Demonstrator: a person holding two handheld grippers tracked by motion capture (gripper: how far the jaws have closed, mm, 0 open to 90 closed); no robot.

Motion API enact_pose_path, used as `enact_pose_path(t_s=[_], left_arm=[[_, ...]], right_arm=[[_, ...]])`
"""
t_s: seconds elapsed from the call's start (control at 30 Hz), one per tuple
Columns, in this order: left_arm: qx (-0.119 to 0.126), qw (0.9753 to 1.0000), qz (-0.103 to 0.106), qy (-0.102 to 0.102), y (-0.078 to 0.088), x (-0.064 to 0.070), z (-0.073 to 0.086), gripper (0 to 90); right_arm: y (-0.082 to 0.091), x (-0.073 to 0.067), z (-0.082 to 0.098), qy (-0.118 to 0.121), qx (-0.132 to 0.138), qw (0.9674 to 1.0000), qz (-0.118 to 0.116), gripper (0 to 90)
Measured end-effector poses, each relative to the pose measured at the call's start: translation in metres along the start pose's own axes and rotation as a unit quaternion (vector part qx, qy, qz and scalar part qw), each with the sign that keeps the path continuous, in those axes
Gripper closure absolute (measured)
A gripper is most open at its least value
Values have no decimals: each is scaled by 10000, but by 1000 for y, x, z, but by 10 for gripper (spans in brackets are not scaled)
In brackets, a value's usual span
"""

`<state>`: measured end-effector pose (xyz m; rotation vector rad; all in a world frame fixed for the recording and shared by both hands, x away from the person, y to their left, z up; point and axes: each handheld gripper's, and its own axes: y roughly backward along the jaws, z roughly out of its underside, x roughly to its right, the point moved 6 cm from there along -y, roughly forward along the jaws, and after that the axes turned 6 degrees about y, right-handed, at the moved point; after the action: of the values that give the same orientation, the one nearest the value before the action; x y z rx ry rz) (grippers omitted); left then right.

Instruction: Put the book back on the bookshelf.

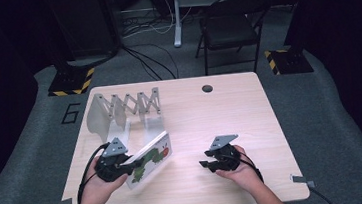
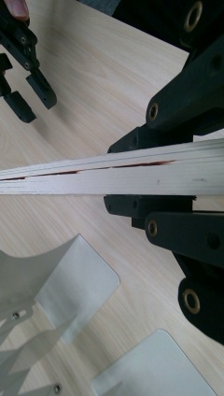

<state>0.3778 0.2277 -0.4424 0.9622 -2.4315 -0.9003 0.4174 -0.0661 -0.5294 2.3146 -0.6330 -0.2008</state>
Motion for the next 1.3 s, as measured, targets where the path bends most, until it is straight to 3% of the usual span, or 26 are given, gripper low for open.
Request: enact_pose_path(t_s=[0.37,0.63,0.77,1.0,1.3], left_arm=[[32,9994,-246,260,11,-23,10,757],[191,9971,-483,548,22,-43,17,757],[146,9963,-551,637,26,-52,21,757],[287,9922,-825,891,33,-67,26,757],[276,9873,-1021,1185,42,-83,34,757]], right_arm=[[0,3,3,-54,-32,10000,-43,538],[1,4,4,-82,-51,9999,-29,537],[1,3,4,-150,-43,9999,-34,537],[1,3,4,-178,5,9998,-2,537],[3,4,4,-150,13,9999,-17,534]])
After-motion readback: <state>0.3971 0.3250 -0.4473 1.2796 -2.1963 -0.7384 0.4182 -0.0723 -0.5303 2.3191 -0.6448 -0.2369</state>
